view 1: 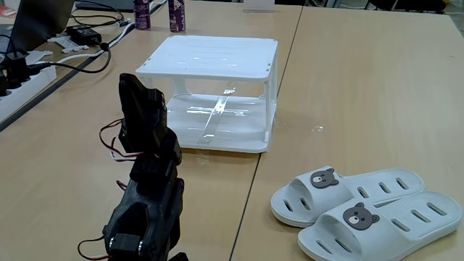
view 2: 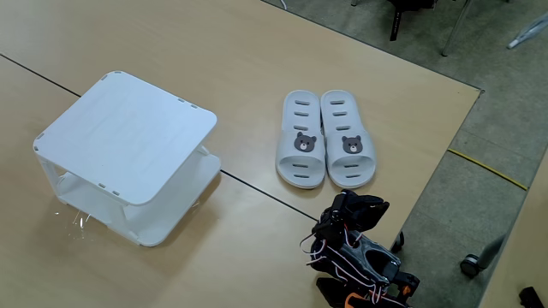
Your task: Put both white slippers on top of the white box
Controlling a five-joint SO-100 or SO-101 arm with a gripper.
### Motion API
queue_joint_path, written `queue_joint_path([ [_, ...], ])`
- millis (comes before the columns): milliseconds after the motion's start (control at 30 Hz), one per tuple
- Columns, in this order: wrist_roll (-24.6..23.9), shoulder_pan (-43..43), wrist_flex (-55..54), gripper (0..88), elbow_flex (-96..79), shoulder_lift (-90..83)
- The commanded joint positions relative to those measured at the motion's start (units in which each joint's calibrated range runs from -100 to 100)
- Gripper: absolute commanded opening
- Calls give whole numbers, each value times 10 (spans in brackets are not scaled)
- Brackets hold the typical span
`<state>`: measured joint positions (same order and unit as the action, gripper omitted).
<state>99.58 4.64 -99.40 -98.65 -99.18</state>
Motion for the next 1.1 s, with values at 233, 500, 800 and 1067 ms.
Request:
queue_joint_path([
  [233,4,1,-3,7,4,3],
  [500,4,1,-3,7,4,3],
  [800,4,-7,-2,7,3,9],
  [1067,4,-52,-1,7,1,393],
])
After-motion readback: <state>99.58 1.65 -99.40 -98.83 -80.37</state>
